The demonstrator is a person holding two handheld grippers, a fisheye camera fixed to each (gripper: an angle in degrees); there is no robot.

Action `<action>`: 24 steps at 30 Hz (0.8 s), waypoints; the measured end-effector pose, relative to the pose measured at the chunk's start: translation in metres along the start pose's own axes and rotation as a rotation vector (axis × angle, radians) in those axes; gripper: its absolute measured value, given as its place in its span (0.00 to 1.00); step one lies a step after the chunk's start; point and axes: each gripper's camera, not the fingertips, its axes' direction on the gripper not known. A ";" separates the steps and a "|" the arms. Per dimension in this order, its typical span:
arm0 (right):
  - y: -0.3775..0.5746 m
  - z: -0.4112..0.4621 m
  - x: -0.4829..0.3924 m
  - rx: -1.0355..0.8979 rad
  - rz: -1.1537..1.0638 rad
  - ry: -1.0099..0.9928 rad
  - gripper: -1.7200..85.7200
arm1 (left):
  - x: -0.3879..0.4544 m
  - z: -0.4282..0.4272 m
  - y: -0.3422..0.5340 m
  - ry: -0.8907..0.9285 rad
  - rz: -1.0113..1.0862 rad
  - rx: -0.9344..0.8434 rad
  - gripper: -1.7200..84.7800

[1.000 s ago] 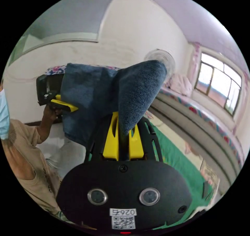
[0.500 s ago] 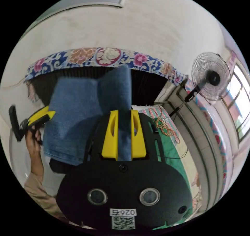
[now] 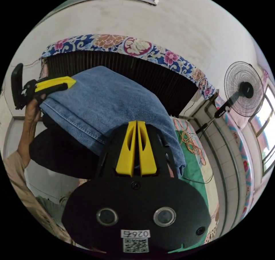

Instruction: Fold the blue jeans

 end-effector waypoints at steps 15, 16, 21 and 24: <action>0.110 -0.084 0.128 0.271 0.569 -0.623 0.01 | 0.076 0.056 0.102 -0.025 -0.119 0.128 0.01; 0.118 -0.096 0.135 0.278 0.602 -0.642 0.01 | 0.083 0.062 0.103 -0.028 -0.109 0.104 0.01; 0.151 -0.159 0.156 0.245 0.618 -0.597 0.01 | 0.118 0.088 0.112 -0.085 -0.055 0.002 0.01; 0.182 -0.206 0.167 0.227 0.617 -0.593 0.01 | 0.139 0.096 0.125 -0.118 -0.111 -0.047 0.01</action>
